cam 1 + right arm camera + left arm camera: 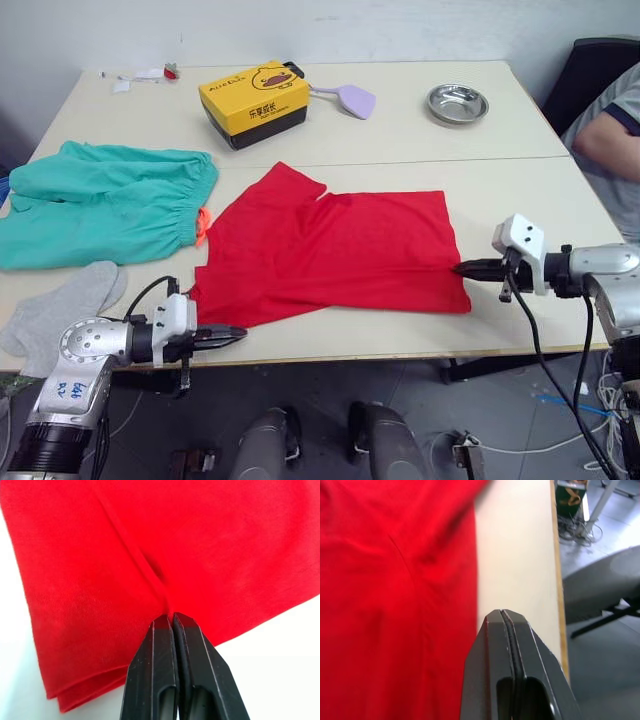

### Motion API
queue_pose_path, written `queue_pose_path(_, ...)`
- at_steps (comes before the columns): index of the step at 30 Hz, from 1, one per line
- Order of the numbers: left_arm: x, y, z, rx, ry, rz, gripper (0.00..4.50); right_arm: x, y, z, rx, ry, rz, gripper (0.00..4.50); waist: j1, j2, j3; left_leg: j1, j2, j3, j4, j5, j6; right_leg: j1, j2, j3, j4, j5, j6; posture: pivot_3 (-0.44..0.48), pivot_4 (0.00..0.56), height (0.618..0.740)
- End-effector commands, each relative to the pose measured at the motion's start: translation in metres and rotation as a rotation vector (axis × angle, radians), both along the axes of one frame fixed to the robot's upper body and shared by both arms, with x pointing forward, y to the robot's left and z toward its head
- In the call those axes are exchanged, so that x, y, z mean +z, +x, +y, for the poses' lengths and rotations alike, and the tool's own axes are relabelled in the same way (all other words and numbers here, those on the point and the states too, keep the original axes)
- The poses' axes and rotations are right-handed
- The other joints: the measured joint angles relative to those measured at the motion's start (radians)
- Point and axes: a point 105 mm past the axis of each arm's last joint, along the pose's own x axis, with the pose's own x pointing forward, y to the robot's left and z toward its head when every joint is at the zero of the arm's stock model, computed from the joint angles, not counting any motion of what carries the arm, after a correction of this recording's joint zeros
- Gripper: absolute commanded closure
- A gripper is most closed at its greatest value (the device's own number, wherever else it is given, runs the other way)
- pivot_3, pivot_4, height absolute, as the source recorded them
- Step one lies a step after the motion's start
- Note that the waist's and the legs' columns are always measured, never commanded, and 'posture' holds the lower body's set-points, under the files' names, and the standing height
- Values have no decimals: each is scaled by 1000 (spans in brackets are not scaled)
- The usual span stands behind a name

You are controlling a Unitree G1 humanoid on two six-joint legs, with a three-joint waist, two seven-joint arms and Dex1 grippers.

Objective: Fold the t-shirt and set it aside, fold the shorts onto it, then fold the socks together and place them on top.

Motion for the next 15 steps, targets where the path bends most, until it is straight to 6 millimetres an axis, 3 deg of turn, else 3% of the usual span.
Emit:
queue_pose_path(1, 1, -2, 3, -9, 25, -15, 4500, 9, 4, -3, 13, -33, -35, 4447, 1, 0, 0, -1, 0, 0, 0, 0, 0, -1, 0, 0, 0, 0, 0, 0, 150, 740)
queue_pose_path(15, -5, -6, 9, 6, 42, 8, 4500, 14, 23, 9, 70, -56, -119, 4447, -2, 0, 0, -3, 0, 0, 0, 0, 0, -3, -1, 0, 1, 0, 0, 0, 150, 740)
